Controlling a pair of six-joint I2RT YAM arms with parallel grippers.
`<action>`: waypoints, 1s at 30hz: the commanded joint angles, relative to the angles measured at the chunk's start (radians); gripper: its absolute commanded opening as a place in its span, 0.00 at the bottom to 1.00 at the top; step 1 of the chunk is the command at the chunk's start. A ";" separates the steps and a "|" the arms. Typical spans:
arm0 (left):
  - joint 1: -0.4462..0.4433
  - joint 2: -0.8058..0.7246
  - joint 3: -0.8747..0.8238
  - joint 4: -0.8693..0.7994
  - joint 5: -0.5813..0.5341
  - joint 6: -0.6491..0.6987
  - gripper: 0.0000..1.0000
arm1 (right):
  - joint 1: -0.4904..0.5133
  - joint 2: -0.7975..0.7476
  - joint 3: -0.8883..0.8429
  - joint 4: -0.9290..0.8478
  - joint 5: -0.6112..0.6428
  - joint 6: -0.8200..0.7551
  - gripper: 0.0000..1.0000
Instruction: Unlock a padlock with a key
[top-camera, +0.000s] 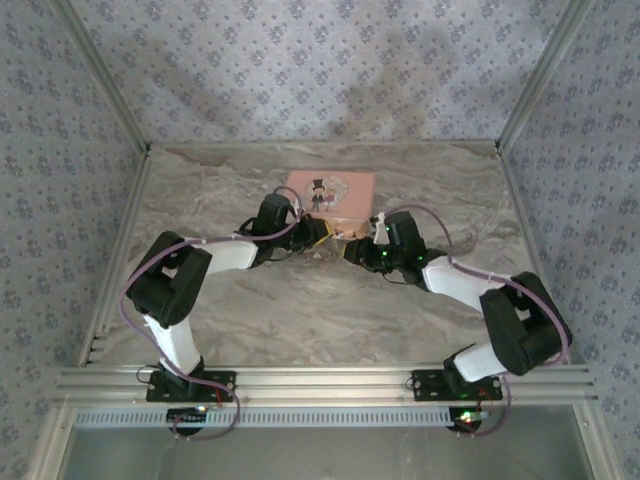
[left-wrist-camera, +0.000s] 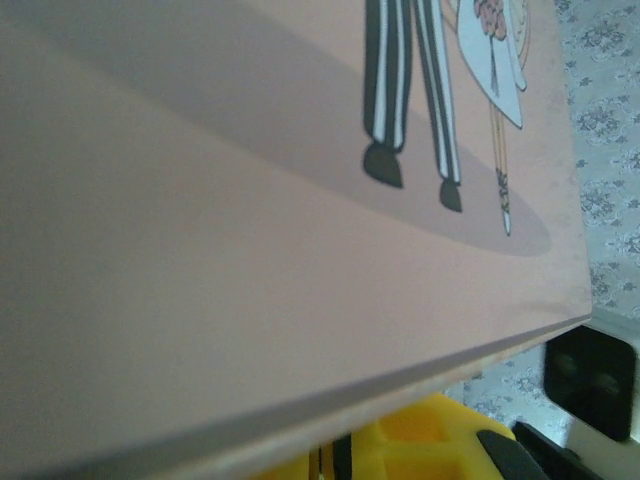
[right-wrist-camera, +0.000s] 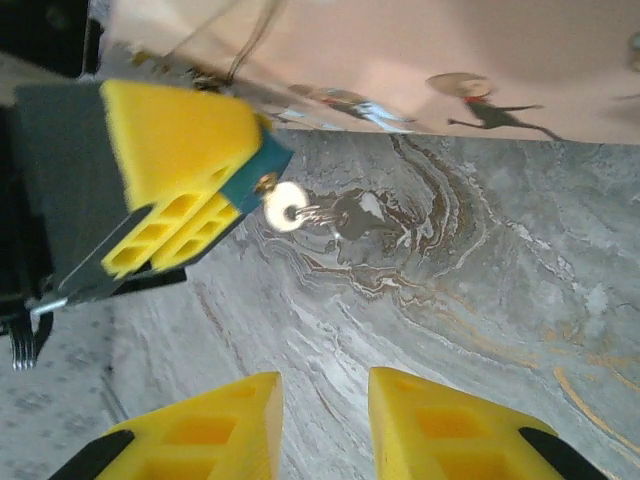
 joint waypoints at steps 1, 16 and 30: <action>0.001 -0.034 0.047 -0.008 0.049 -0.011 0.00 | 0.015 -0.058 0.065 -0.217 0.099 -0.214 0.33; 0.009 -0.048 0.139 -0.130 0.080 -0.020 0.00 | 0.120 -0.041 0.224 -0.301 0.305 -0.543 0.47; 0.019 -0.046 0.164 -0.167 0.097 -0.019 0.00 | 0.127 0.133 0.351 -0.296 0.353 -0.648 0.49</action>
